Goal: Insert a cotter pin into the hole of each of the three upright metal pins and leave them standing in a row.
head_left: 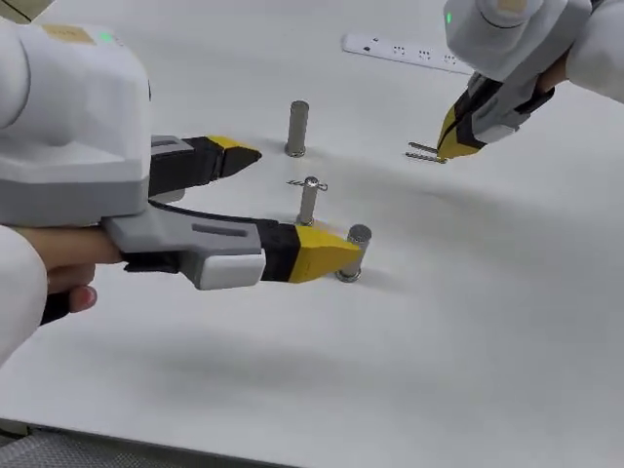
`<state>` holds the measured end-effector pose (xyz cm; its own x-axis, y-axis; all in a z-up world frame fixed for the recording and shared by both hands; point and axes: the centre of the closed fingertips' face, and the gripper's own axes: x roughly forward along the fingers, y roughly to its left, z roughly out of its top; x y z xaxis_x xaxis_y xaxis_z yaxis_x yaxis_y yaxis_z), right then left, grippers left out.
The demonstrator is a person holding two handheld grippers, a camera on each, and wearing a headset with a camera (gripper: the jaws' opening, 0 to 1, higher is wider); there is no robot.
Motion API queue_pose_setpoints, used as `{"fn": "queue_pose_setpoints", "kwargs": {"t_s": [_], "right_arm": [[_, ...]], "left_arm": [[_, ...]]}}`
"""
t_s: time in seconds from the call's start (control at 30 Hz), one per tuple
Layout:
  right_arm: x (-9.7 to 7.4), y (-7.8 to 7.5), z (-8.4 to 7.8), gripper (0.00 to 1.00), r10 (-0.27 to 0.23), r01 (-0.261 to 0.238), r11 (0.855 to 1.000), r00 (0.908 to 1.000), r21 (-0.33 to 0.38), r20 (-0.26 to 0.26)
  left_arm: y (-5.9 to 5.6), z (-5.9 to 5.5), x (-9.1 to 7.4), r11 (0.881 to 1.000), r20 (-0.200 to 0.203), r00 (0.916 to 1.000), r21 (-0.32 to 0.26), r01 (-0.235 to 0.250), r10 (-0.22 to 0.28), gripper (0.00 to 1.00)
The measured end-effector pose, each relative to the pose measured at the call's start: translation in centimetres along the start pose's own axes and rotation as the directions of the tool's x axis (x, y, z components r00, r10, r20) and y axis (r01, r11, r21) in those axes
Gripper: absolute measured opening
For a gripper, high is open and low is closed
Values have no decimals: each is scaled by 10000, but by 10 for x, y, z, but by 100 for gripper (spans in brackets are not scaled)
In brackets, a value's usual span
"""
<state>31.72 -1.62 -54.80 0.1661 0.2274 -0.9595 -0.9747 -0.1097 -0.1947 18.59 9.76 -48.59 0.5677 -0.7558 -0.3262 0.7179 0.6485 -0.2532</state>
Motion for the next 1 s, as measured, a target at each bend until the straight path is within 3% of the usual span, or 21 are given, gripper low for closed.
{"fn": "queue_pose_setpoints", "kwargs": {"t_s": [0.2, 0.47, 0.7, 1.0], "right_arm": [[-12, -2, 4, 0, -465, 472, 9988, 9980, -152, 438], [-23, 17, 17, 0, -868, 942, 9928, 9916, -745, 961], [-33, 29, 34, 0, -1182, 1342, 9870, 9789, -881, 1668], [-36, 36, 40, 0, -1431, 1605, 9847, 9670, -676, 2106]], "left_arm": [[-2, 1, 5, 10000, 2, 10000, -11, 84, -84, 76], [2, 3, 14, 9995, -30, 9998, -215, 219, -219, 68], [2, 9, 22, 9987, 64, 9994, -363, 344, -342, 62], [4, 18, 36, 9978, 34, 9981, -245, 615, -615, 55]]}}
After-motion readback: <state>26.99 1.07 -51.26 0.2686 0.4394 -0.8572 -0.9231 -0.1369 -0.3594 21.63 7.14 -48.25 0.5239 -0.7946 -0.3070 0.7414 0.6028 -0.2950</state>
